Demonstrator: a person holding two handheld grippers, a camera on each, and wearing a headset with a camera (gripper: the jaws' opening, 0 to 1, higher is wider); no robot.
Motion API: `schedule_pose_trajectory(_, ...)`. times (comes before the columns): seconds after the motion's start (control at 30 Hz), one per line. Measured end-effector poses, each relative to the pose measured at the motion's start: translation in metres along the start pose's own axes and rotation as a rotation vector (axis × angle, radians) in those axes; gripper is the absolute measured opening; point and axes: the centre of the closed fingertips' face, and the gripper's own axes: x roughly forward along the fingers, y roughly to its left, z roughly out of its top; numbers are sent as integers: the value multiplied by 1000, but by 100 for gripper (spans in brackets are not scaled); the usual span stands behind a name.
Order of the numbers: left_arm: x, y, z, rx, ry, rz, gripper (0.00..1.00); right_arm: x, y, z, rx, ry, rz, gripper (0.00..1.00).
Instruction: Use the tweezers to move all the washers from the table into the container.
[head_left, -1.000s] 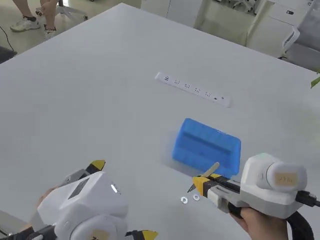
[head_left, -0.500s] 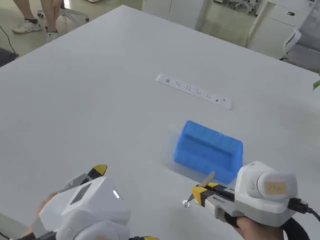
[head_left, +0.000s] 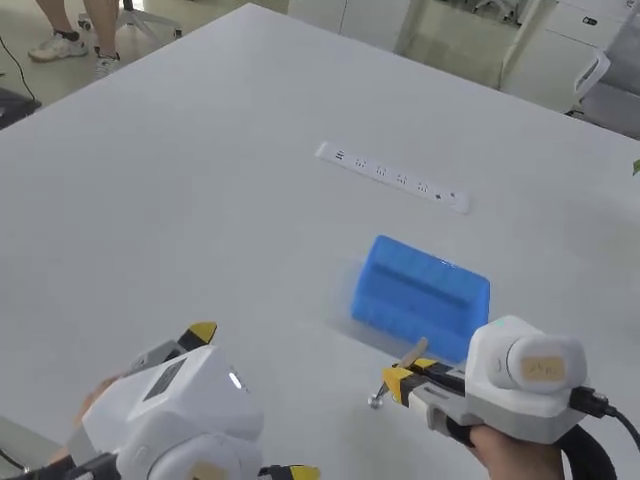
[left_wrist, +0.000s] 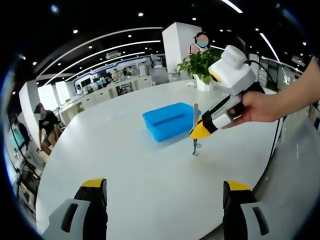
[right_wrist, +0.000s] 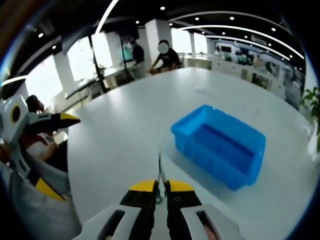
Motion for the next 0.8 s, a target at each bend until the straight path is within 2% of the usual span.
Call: schedule_pose_trajectory(0.8, 1, 1, 0, 5, 5, 1, 99, -3, 4, -4, 12, 1, 3, 4)
